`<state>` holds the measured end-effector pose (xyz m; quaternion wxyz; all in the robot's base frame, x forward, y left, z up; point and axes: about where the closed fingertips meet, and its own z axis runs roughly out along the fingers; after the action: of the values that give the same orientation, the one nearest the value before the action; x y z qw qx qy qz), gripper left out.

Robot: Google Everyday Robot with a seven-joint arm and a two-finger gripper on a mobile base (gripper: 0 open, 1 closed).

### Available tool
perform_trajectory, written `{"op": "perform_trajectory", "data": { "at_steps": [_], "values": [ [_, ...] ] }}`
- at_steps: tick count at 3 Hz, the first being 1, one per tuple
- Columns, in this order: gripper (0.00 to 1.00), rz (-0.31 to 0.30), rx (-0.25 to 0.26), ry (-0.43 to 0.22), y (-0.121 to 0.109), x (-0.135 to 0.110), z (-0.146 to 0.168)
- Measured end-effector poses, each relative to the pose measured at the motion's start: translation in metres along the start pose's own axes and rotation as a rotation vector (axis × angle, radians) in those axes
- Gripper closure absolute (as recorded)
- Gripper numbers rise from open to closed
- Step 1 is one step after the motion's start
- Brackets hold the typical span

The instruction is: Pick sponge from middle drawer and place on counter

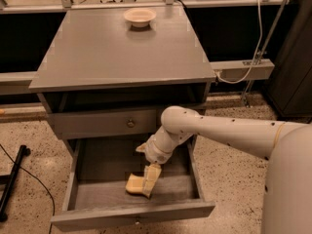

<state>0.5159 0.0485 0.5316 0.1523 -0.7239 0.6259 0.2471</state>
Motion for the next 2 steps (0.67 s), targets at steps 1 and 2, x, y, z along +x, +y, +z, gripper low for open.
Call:
{"op": "perform_trajectory", "data": {
  "at_steps": [1,2],
  "values": [
    [0.0,0.013,0.005,-0.02,0.001,0.022,0.019],
    [0.15,0.056,0.035,-0.013,-0.005,0.043,0.037]
  ]
}}
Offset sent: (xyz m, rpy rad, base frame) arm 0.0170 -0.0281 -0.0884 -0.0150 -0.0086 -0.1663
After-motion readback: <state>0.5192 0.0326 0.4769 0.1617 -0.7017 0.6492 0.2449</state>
